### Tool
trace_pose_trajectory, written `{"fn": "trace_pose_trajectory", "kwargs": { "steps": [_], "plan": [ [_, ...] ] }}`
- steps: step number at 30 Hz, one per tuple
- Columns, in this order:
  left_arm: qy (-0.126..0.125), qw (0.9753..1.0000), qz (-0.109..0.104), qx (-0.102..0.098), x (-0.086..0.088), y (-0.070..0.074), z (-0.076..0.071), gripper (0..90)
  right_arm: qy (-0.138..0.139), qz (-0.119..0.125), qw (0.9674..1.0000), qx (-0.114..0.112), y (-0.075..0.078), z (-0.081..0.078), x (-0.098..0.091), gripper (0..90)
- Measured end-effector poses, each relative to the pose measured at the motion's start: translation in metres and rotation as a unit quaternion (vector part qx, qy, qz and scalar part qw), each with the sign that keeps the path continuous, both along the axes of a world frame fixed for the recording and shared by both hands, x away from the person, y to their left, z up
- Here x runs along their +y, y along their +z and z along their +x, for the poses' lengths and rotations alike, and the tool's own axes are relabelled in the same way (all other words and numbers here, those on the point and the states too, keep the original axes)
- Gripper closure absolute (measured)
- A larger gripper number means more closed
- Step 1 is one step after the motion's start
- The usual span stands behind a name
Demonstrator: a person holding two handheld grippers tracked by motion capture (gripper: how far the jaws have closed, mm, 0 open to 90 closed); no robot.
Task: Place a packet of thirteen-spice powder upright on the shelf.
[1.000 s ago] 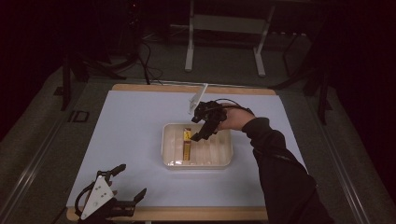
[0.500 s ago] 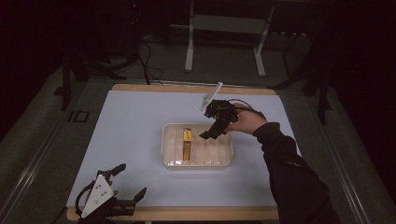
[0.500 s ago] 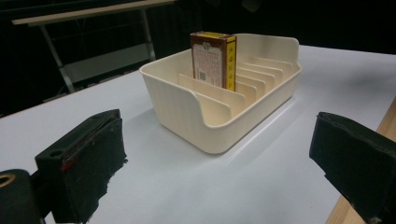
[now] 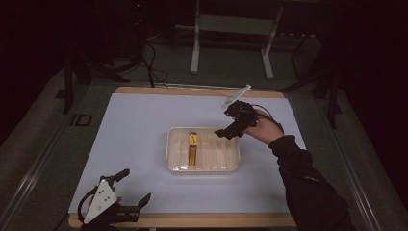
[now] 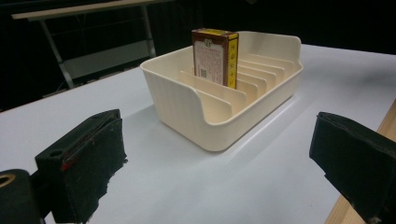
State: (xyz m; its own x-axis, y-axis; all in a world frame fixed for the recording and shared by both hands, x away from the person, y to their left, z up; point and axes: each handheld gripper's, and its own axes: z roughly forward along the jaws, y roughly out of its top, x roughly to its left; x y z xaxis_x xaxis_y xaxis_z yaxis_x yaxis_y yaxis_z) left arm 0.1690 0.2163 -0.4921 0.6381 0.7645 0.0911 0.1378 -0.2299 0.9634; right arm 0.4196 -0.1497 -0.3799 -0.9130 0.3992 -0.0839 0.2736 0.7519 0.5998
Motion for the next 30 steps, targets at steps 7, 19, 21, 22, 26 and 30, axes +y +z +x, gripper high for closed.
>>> {"fn": "trace_pose_trajectory", "kwargs": {
  "steps": [7,19,21,22,26,30],
  "plan": [
    [0.000,1.0000,0.003,0.000,-0.001,0.000,-0.001,3.5,-0.059,0.032,0.9975,-0.023,-0.011,-0.004,-0.026,12.7],
    [0.000,1.0000,0.007,0.004,-0.001,-0.001,0.000,3.5,-0.123,0.083,0.9875,-0.053,-0.021,-0.023,-0.062,12.7],
    [0.000,1.0000,0.008,0.004,-0.001,-0.001,0.000,3.5,-0.132,0.087,0.9858,-0.057,-0.022,-0.025,-0.065,12.7],
    [0.000,1.0000,0.007,0.004,-0.001,-0.001,0.000,3.5,-0.135,0.093,0.9847,-0.058,-0.022,-0.028,-0.068,12.7],
    [0.002,0.9999,0.011,0.007,-0.001,-0.002,0.001,3.5,-0.188,0.111,0.9732,-0.071,-0.030,-0.038,-0.082,12.7],
    [0.002,0.9999,0.010,0.008,-0.002,-0.002,0.001,3.5,-0.215,0.118,0.9658,-0.085,-0.039,-0.045,-0.092,12.7]
  ]
}}
